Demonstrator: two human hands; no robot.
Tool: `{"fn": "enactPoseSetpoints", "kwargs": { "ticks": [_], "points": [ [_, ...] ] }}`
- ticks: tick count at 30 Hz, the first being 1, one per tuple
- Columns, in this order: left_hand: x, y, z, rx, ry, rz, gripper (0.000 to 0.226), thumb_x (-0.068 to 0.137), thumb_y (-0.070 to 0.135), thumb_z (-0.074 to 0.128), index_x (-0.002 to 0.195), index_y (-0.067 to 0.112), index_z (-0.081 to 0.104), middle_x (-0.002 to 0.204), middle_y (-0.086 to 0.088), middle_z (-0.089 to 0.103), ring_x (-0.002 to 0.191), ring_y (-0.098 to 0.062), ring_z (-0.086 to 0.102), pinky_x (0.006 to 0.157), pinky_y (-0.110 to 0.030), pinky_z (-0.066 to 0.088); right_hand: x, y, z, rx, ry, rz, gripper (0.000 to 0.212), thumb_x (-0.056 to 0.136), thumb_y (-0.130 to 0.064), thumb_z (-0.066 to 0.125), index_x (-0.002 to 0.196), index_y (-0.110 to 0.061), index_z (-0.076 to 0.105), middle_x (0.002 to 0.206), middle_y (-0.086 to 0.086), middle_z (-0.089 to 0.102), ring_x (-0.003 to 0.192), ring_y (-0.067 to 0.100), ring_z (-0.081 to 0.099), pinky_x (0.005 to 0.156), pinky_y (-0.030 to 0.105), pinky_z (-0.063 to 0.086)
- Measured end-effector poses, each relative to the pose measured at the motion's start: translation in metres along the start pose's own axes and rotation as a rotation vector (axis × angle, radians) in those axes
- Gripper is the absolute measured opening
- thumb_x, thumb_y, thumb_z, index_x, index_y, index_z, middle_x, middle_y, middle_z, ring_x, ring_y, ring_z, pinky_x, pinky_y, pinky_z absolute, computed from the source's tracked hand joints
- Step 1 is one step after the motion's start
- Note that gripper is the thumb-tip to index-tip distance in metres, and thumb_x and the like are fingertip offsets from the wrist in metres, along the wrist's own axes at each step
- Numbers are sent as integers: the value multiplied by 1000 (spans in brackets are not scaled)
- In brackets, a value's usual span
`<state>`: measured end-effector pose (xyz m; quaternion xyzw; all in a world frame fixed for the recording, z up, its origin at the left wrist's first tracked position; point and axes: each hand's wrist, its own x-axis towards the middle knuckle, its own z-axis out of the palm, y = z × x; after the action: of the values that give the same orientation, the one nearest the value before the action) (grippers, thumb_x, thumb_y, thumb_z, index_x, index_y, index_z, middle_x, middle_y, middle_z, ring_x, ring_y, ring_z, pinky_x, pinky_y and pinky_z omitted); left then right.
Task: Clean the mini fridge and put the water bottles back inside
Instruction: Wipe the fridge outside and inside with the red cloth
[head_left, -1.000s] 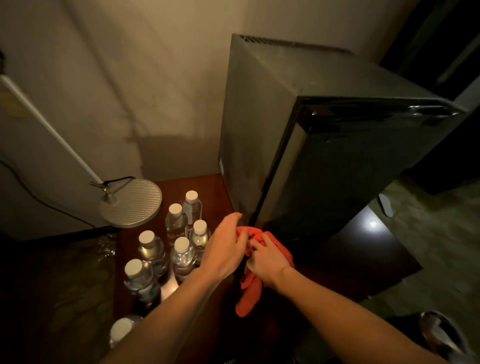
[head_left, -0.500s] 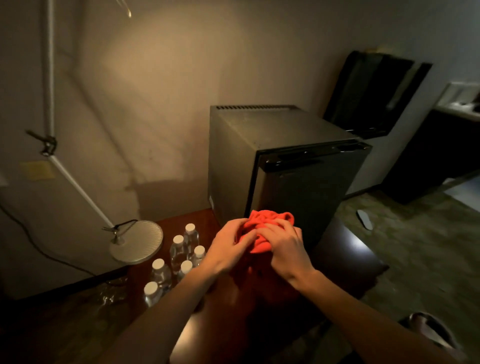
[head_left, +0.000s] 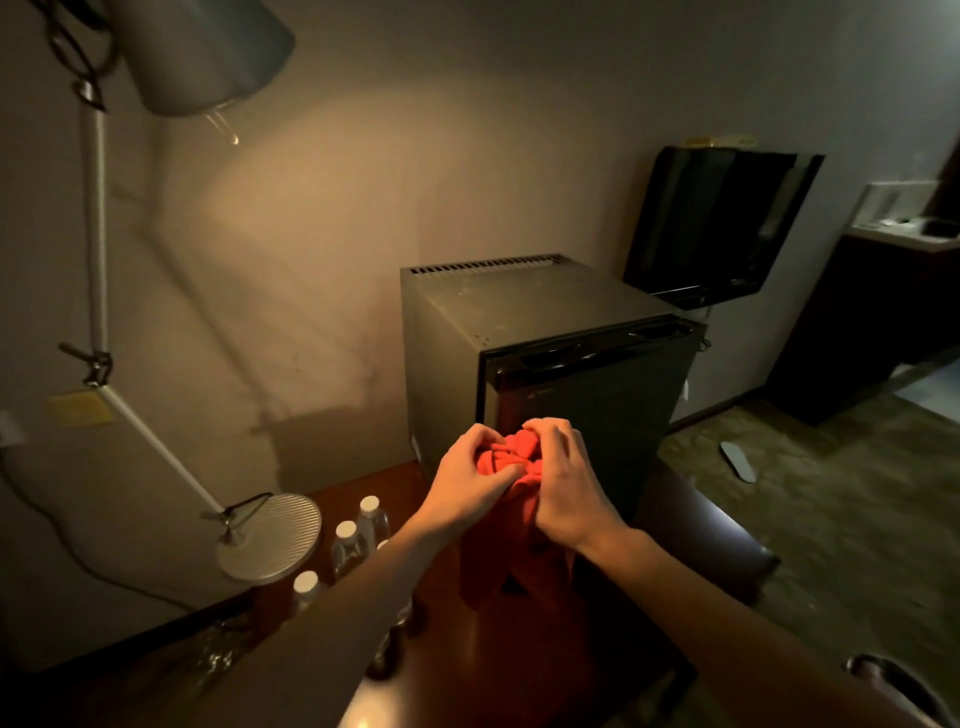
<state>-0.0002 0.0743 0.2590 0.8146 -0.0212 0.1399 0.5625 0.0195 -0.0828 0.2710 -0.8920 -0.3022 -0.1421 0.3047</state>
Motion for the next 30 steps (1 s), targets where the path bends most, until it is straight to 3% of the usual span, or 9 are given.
{"fn": "enactPoseSetpoints", "kwargs": {
  "ticks": [3, 5, 9, 14, 17, 21, 26, 30],
  "points": [
    [10, 0, -5, 76, 85, 14, 28, 62, 29, 68, 83, 16, 55, 80, 0, 60, 72, -10, 52, 70, -24, 44, 18, 22, -12, 25, -197, -57, 105, 63, -39, 85, 148, -7, 31, 138, 8, 37, 126, 21, 35, 109, 29, 30],
    [15, -2, -14, 129, 145, 37, 26, 59, 30, 66, 78, 18, 52, 72, 4, 52, 62, -2, 43, 63, -19, 37, 33, 39, -25, -75, -225, -134, 113, 60, -43, 87, 150, -7, 28, 141, 10, 36, 130, 23, 31, 114, 33, 26],
    [22, -8, -29, 270, 185, 125, 28, 55, 38, 64, 74, 25, 50, 76, 5, 52, 70, 2, 49, 63, -13, 35, 67, 57, -45, -208, 1, -216, 86, 73, -43, 76, 145, -13, 38, 138, 7, 42, 133, 23, 29, 112, 43, 33],
    [32, -17, -31, 382, 263, 93, 26, 57, 38, 64, 75, 31, 47, 77, 7, 49, 72, -4, 49, 64, -22, 39, 102, 55, -33, -402, -54, -287, 66, 88, -56, 57, 138, -14, 47, 135, 5, 50, 130, 21, 40, 111, 39, 33],
    [35, -18, -30, 429, 277, 69, 28, 57, 42, 61, 79, 30, 48, 79, 8, 50, 73, -6, 50, 66, -27, 43, 114, 52, -26, -369, -21, -270, 59, 87, -62, 52, 120, -13, 55, 118, 4, 55, 113, 23, 49, 98, 39, 44],
    [36, -18, -27, 503, 256, 49, 31, 60, 45, 61, 80, 27, 47, 82, 8, 48, 74, -7, 50, 64, -28, 44, 118, 54, -23, -369, 28, -292, 61, 83, -70, 49, 105, -13, 56, 105, 4, 55, 100, 22, 48, 87, 37, 48],
    [30, -14, -24, 553, 205, 38, 37, 61, 56, 57, 85, 30, 48, 85, 13, 46, 75, -3, 50, 58, -12, 34, 119, 52, -29, -360, -47, -271, 72, 83, -75, 40, 110, -10, 56, 108, 5, 56, 101, 21, 48, 88, 36, 48],
    [23, -11, -27, 611, 148, 32, 44, 61, 61, 55, 92, 30, 49, 90, 13, 44, 77, -7, 52, 65, -21, 42, 116, 45, -38, -336, -142, -210, 74, 85, -77, 35, 113, -11, 54, 112, 4, 55, 108, 22, 46, 91, 37, 47]
  ]
}}
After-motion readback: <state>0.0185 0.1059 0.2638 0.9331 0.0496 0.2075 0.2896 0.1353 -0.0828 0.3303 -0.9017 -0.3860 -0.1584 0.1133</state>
